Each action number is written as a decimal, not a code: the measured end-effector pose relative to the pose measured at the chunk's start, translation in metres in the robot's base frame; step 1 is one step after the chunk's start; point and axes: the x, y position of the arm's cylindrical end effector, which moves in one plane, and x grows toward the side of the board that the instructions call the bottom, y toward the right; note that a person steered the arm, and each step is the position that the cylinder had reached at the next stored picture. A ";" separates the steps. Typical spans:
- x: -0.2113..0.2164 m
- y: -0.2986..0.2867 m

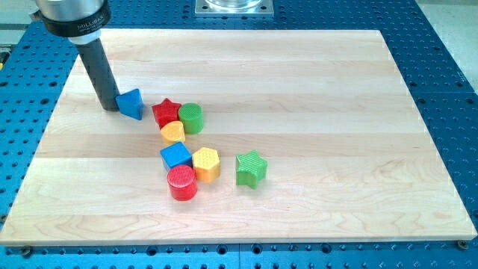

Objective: Place the triangle at the left of the red star

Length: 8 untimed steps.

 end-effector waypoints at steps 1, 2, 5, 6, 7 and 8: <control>-0.031 0.000; -0.031 0.000; -0.015 0.011; -0.005 0.021; 0.012 0.022; 0.022 0.019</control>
